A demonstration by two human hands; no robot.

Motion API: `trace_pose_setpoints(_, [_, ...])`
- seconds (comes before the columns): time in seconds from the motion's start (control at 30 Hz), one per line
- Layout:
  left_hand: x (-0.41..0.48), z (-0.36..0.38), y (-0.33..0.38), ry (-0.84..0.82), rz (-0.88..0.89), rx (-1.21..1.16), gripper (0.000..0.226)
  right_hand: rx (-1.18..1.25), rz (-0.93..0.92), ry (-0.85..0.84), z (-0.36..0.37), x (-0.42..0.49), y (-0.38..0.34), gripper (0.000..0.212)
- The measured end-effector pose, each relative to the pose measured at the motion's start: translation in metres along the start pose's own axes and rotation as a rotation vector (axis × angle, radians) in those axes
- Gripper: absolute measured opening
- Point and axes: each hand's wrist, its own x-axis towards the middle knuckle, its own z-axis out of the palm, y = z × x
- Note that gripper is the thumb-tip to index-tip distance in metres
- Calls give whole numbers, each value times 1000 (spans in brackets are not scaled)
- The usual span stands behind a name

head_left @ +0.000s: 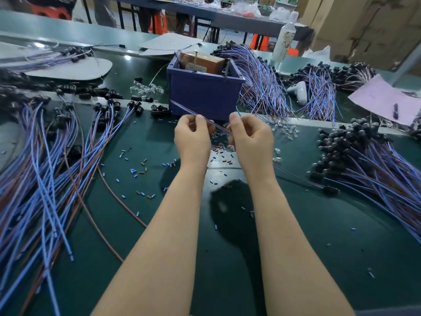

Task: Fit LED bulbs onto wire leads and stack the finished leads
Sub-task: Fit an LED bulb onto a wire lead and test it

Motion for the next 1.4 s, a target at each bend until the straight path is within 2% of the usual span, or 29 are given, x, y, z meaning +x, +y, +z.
trace_pose_setpoints(0.07, [1, -1, 0, 59, -4, -33, 24, -214, -134, 126, -2, 0, 2, 17])
trace_pose_setpoints(0.1, [2, -2, 1, 81, -4, -44, 24, -286, -136, 89, -3, -1, 3, 17])
trace_pose_setpoints(0.2, [3, -2, 2, 135, -16, -97, 22, -373, -5, -166, -1, -2, 14, 20])
trace_pose_setpoints(0.27, [3, -3, 2, 148, -10, -138, 19, -398, 34, -235, 3, -3, 16, 18])
trace_pose_setpoints(0.33, [2, -3, 2, 84, 5, -116, 14, -366, 32, -205, 6, -3, 15, 16])
trace_pose_setpoints(0.47, [-2, 2, -4, -207, 1, 97, 10, -200, 67, -103, 7, -1, 14, 12])
trace_pose_setpoints(0.53, [-4, 3, -7, -285, 17, 160, 10, -144, 86, -91, 6, -1, 16, 10])
trace_pose_setpoints(0.63, [-4, 2, -5, -285, 50, 172, 9, -94, 105, -56, 10, -1, 18, 13])
trace_pose_setpoints(0.73, [-3, 3, -5, -223, 86, 172, 12, 26, 171, 73, 12, 1, 18, 15])
trace_pose_setpoints(0.8, [-3, 3, -4, -164, 41, 96, 15, 160, 247, 163, 9, 4, 19, 15])
trace_pose_setpoints(0.87, [-2, 2, -3, -96, -17, 10, 16, 186, 284, 206, 6, 5, 21, 9])
trace_pose_setpoints(0.9, [-1, 0, -3, -65, -19, 8, 17, 150, 281, 203, 5, 5, 22, 8])
trace_pose_setpoints(1.0, [1, -2, -4, -35, 12, 53, 14, 15, 225, 109, 7, 2, 21, 27])
trace_pose_setpoints(1.07, [0, -1, -5, -57, 40, 83, 11, -66, 171, 51, 9, 0, 19, 33])
trace_pose_setpoints(1.2, [0, 0, -4, -95, 67, 126, 11, -186, 103, 5, 10, -2, 15, 34])
trace_pose_setpoints(1.4, [2, 0, -8, -105, 70, 164, 17, -258, 120, -83, 13, -1, 14, 36])
